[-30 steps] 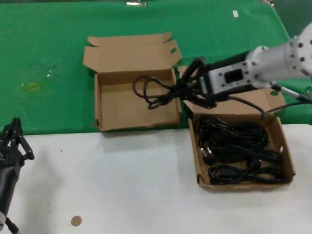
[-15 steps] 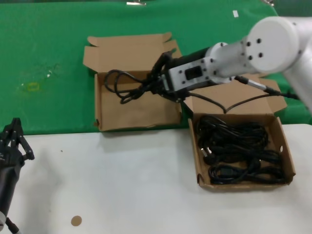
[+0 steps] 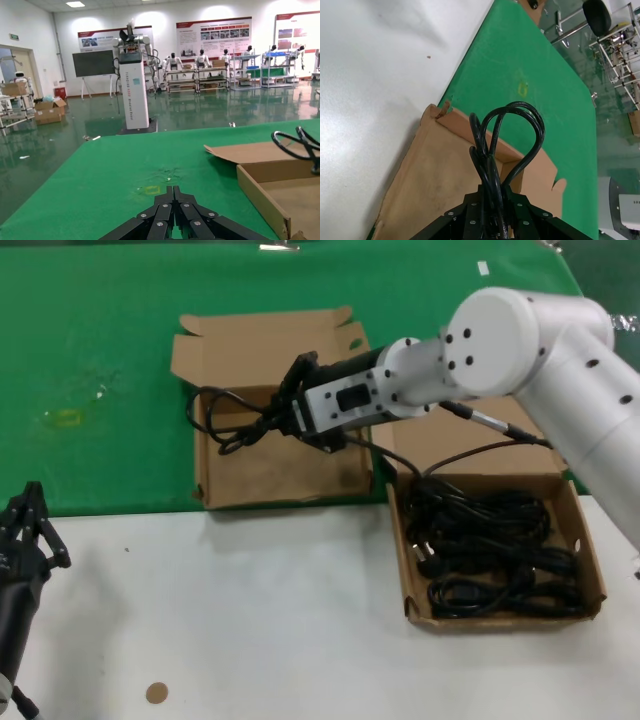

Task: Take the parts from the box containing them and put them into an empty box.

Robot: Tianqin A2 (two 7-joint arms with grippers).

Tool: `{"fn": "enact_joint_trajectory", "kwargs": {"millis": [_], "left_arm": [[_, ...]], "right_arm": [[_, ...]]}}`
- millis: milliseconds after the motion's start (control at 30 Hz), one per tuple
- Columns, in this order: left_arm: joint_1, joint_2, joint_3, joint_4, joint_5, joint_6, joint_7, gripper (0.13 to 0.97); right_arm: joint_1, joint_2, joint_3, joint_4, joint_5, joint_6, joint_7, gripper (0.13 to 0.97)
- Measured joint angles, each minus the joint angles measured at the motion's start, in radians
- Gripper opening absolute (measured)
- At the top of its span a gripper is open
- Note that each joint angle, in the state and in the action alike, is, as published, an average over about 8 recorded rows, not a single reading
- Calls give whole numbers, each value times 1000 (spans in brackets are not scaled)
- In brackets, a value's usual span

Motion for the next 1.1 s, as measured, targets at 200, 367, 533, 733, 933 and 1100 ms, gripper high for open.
{"fn": "enact_joint_trajectory", "kwargs": {"millis": [200,367,533,733,933,1100], "left_arm": [[0,0,0,0,0,0,0,152],[0,0,0,0,0,0,0,152],[0,0,0,0,0,0,0,152],[0,0,0,0,0,0,0,152],[0,0,0,0,0,0,0,152],[0,0,0,0,0,0,0,152]], "right_arm": [[15,-35,-4,-90,10,39,-58,218],[26,-57,-5,-153,19,67,-101,218],[35,-74,-4,-201,27,89,-135,218],[46,-88,-5,-244,35,108,-166,243],[52,-95,-6,-268,40,114,-182,283],[53,-96,-4,-276,45,121,-193,358]]}}
